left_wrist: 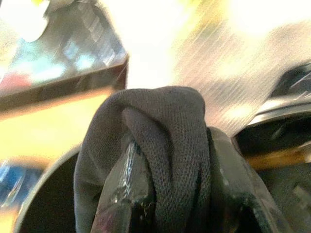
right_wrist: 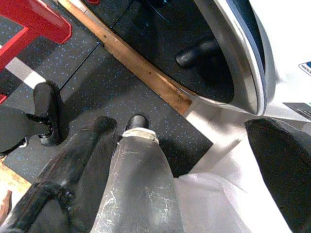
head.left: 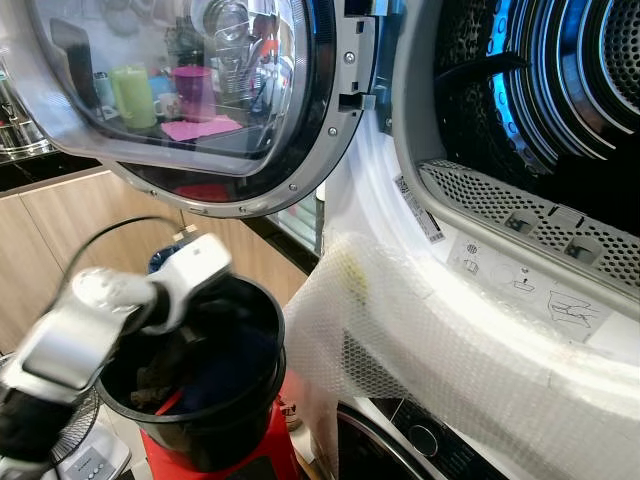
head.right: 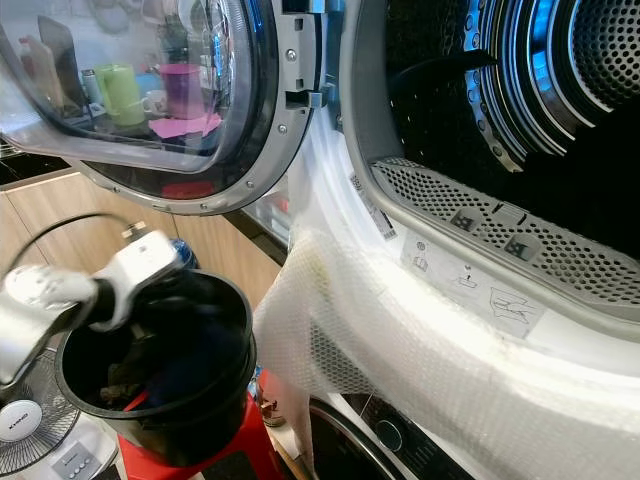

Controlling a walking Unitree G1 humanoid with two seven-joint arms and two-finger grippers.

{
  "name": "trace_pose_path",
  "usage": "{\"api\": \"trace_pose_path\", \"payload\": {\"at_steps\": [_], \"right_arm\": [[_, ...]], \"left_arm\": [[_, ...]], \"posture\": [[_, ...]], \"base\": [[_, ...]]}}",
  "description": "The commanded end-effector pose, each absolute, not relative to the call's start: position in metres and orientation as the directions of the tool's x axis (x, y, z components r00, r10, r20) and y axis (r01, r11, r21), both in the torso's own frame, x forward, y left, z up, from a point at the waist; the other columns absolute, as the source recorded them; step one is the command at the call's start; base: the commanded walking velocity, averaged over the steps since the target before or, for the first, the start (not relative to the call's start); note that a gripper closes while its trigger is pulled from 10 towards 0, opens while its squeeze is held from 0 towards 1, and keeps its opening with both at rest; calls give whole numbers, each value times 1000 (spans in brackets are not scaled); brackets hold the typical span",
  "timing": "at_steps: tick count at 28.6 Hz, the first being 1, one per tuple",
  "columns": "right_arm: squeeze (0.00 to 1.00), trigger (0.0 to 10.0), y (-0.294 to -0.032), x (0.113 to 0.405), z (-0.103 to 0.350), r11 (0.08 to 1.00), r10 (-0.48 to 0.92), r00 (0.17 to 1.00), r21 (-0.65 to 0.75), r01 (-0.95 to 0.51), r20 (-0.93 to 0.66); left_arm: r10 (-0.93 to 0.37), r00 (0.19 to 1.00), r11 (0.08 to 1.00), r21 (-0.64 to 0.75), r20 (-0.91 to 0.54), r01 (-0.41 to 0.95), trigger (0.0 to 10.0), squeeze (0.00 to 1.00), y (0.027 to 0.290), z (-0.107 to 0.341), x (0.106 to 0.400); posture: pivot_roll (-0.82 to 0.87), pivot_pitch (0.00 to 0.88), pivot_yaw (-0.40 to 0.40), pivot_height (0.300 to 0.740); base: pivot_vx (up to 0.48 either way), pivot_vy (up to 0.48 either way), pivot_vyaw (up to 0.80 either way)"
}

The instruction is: Clothes washing

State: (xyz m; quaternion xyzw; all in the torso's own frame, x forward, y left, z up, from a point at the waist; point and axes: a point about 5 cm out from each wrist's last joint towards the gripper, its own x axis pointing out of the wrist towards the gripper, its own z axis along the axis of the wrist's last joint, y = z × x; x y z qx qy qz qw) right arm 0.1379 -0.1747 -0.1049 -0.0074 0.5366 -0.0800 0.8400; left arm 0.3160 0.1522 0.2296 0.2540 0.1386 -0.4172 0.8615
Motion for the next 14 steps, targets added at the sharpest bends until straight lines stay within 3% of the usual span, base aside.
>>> {"api": "trace_pose_path", "payload": {"at_steps": [1,7,9,12,14], "right_arm": [[0,10000,-175,142,-103,985,-149,420,-95,147,-895],[0,10000,-176,145,-102,982,-156,433,-90,168,-888],[0,10000,-175,145,-102,981,-155,434,-89,170,-887],[0,10000,-176,146,-102,981,-157,438,-88,174,-885],[0,10000,-176,147,-101,981,-156,442,-86,174,-883]], "left_arm": [[-727,545,440,326,-417,837,0,0,134,241,312],[-887,264,189,225,-378,956,0,0,72,236,291],[-895,238,163,220,-377,962,0,0,66,235,288],[-935,114,55,179,-337,982,0,0,39,236,277],[-948,80,33,156,-309,987,0,0,28,238,275]], "posture": [[316,0,-14,740],[301,0,-8,740],[301,0,-8,740],[291,0,-9,740],[292,0,-11,740]], "base": [[0,0,0],[0,0,0],[0,0,0],[0,0,0],[0,0,0]]}}
